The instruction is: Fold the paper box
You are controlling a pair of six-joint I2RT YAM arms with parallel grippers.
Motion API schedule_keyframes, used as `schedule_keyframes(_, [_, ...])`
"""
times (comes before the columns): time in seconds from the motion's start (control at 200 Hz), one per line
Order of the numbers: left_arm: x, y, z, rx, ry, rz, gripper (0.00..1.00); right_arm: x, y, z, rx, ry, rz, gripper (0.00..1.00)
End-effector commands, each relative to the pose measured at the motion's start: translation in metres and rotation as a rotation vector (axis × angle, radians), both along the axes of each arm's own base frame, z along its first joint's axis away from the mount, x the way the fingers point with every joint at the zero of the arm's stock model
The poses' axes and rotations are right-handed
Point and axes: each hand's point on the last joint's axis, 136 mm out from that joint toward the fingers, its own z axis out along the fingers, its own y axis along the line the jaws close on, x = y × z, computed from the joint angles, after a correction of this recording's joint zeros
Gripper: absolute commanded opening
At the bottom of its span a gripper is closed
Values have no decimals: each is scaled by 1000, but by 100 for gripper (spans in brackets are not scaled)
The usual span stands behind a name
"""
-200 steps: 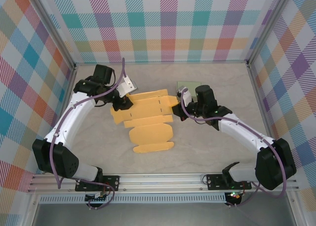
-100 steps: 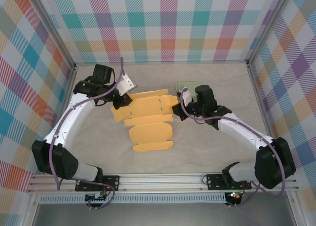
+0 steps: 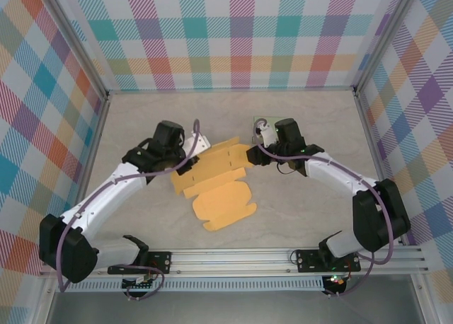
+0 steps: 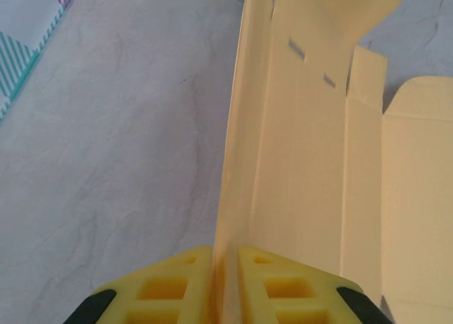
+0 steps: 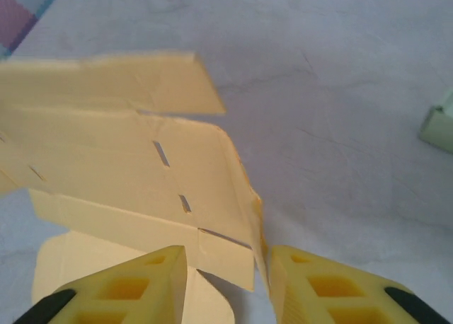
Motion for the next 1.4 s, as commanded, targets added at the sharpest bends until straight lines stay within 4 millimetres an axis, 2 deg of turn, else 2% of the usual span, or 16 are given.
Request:
schedule_keyframes(0.0, [20,9,9,85,-187,117,17,15,-16,6,8,46,-134,41])
schedule_keyframes(0.045, [20,9,7,120,-224,126,16,18,-22,9,15,63,-177,44])
schedule_keyframes(0.135, [19,-5,11,106,-316,109,16,23,-36,17,29,101,-275,46])
schedule_keyframes(0.2, [13,-15,5,48,-314,85,15,24,-42,23,46,112,-319,46])
schedule_keyframes(0.285, [16,-13,6,-76,-262,172,16,24,-43,23,55,123,-335,46])
schedule_keyframes(0.39, [4,-15,-2,-185,-16,161,34,20,-35,16,75,165,-299,44])
schedule_keyframes(0.545, [4,-1,-14,-139,77,219,37,16,-25,-13,38,210,-204,44])
schedule_keyframes(0.69, [9,5,-27,-137,79,277,37,21,-8,-41,9,236,-91,58])
schedule_keyframes(0.755, [12,6,-30,-144,86,289,37,23,0,-51,0,241,-57,59])
schedule_keyframes(0.925, [18,10,-41,-125,128,312,41,30,19,-63,31,243,8,58])
schedule_keyframes(1.14, [21,17,-57,-142,195,350,46,37,41,-89,16,297,61,52])
schedule_keyframes(1.325, [23,25,-69,-151,241,376,57,39,51,-104,-25,319,86,50])
schedule_keyframes(1.395, [24,26,-71,-159,258,377,60,41,53,-109,-43,324,91,43])
